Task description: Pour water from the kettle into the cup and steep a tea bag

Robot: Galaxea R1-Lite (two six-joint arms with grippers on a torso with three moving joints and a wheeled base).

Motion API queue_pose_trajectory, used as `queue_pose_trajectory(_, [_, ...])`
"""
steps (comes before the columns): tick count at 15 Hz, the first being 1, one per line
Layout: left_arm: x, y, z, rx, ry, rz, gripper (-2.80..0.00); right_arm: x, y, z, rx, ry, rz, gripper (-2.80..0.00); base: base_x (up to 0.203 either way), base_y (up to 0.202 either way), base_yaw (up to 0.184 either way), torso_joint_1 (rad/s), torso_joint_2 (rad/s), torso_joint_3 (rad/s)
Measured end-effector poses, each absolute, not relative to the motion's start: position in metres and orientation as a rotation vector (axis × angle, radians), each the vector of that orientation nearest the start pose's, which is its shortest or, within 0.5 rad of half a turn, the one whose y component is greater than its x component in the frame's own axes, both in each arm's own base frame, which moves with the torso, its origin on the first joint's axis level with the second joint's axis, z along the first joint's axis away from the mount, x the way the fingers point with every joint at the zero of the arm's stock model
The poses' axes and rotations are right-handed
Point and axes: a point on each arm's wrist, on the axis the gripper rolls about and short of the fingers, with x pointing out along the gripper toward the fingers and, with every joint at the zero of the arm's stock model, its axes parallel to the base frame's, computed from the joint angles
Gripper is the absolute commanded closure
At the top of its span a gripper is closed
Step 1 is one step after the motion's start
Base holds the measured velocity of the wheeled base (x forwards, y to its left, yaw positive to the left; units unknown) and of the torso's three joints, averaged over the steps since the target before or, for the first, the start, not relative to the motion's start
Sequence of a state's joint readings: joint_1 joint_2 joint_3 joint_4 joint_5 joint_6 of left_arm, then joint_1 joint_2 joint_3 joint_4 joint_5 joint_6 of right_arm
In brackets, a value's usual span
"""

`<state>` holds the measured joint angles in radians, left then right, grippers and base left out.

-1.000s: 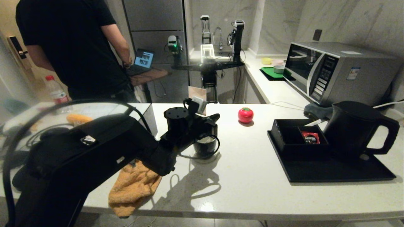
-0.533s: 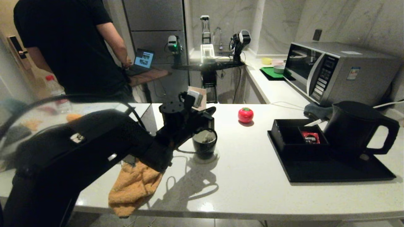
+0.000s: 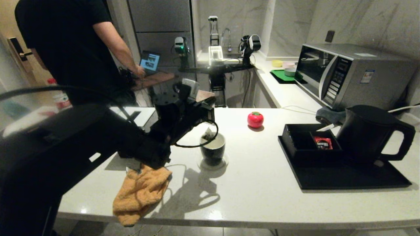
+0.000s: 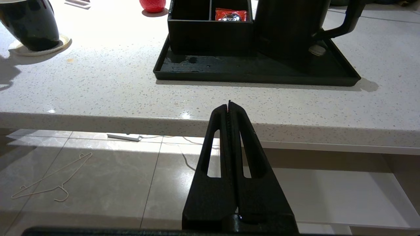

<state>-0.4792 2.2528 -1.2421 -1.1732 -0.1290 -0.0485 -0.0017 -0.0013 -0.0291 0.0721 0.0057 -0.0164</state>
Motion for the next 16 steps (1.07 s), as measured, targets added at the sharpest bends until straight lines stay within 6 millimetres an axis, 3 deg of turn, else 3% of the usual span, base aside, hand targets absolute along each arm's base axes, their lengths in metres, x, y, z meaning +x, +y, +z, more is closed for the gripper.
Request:
queue_pose_trajectory(6, [0.393,-0.213,0.155,-0.083,-0.176,-0.612,0.00,-0.025,0.000,0.076,-0.016,0.043,0.004,0.00,0.000,0.000,0.000,0.000,0.00,0.000])
queue_pose_trajectory(16, [0.391,-0.223,0.153,-0.087,-0.181,-0.624,0.00,-0.025,0.000,0.076,-0.016,0.043,0.004,0.00,0.000,0.000,0.000,0.000,0.00,0.000])
